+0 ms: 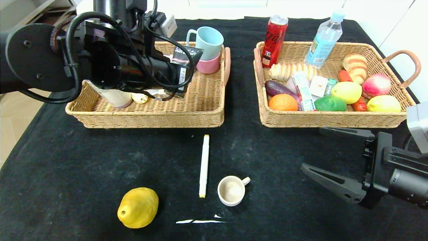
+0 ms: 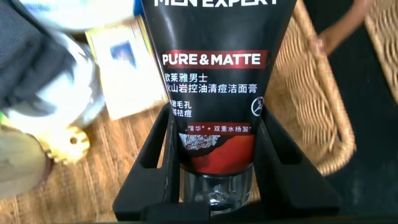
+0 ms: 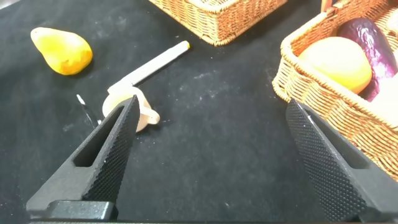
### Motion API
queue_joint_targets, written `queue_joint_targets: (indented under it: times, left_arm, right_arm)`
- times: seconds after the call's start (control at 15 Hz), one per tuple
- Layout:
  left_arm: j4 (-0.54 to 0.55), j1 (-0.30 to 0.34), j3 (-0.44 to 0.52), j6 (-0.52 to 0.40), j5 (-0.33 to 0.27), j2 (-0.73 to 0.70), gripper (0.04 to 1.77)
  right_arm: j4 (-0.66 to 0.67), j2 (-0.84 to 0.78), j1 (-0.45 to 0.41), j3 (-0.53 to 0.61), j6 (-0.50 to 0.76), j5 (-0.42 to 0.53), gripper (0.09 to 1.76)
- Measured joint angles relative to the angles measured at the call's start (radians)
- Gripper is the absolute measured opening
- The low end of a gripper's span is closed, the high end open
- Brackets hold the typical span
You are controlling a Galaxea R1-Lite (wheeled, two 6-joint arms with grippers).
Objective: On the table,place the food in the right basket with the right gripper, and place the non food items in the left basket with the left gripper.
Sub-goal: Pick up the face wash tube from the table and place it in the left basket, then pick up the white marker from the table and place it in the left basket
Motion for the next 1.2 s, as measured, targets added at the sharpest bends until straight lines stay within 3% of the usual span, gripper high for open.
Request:
queue_joint_targets:
  times: [0.2,0.6,1.2]
  left_arm:
    - [-0.022,0.003,-0.012,0.007,0.003,0.024,0.74]
    - [-0.016,-0.001,-0.020,0.007,0.011,0.040,1.25]
    - [0.043,-0.052,-0.001,-0.002,0.015,-0.004,1.57]
  right_arm:
    - [0.000,-0.003,0.000,0.000,0.000,-0.001,1.71]
    - [0.000,-0.014,0.001,0.002,0.000,0.000,1.71]
    - [0.000,-0.017,0.011,0.006,0.000,0.000,1.71]
